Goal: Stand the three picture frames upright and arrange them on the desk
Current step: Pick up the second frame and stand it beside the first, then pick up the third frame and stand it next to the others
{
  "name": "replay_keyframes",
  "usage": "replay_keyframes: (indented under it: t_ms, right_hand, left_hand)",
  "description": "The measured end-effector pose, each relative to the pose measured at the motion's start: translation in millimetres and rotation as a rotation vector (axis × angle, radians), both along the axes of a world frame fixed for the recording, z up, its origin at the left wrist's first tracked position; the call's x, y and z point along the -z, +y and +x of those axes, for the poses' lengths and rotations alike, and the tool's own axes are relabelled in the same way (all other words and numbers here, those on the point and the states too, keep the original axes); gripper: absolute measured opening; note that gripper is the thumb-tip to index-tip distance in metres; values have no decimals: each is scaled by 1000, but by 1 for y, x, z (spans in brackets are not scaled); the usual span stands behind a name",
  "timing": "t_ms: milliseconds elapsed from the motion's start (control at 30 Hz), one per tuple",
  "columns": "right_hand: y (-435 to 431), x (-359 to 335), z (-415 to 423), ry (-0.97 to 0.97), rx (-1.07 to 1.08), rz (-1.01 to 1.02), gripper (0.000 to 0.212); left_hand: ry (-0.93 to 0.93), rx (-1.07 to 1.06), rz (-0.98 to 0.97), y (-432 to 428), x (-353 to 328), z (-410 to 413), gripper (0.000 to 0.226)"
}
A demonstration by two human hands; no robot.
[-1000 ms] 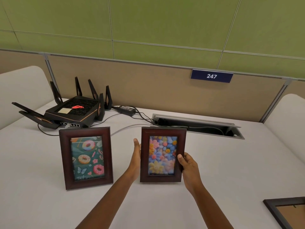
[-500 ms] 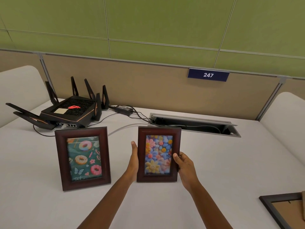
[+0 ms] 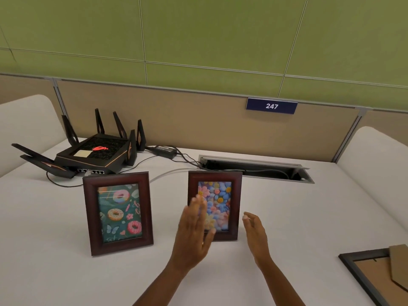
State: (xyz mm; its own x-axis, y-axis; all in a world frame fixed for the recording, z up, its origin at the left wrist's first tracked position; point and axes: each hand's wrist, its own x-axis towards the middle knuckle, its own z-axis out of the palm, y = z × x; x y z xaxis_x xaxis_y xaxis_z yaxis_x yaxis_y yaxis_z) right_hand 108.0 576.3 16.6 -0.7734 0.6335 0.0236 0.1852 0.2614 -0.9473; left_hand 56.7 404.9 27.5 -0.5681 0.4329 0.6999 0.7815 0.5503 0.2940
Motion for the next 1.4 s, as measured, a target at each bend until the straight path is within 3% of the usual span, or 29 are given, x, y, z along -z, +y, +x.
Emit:
replay_keyframes:
  t_ms: [100,233,433,500,533,600,633,733,1067,1167,1267,1400]
  right_hand:
    - [-3,7,14,-70,61,138,31]
    - [-5,18,34,-225,31,292,32]
    - [-8,33,63,-424,-15,550,41]
    - [-10,35,74,-482,-42,625,43]
    - [-11,35,79,-503,-49,649,44]
    - [-12,35,90,-527,-49,681,44]
    - [-12,34,95,-533,-47,689,44]
    - [-6,33,107,-548,-48,706,45]
    - [50,23,147,-434,1,633,40]
    - [81,17,167,-370,104,651,38]
    - [114,11,185,-304,243,674,34]
    - [151,6,208,-286,344,707,25]
  left_hand:
    - [59,188,-217,-5,2,10,55]
    - [-157,291,-549,-7,7,21,49]
    - [-184,256,-710,-4,15,35,63]
    - [-70,297,-644,0,32,34,53]
    - [-106,326,-663,3,36,36,52]
    - [-246,329,-515,7,37,40,50]
    - [-216,295,-480,9,38,42,48]
    - [-377,362,-641,20,46,49,52]
    - [-402,295,-602,82,47,69,53]
    - [-453,282,-562,115,39,86,53]
    - [-347,292,-457,154,33,104,53]
    - [-492,355,-561,202,28,126,54]
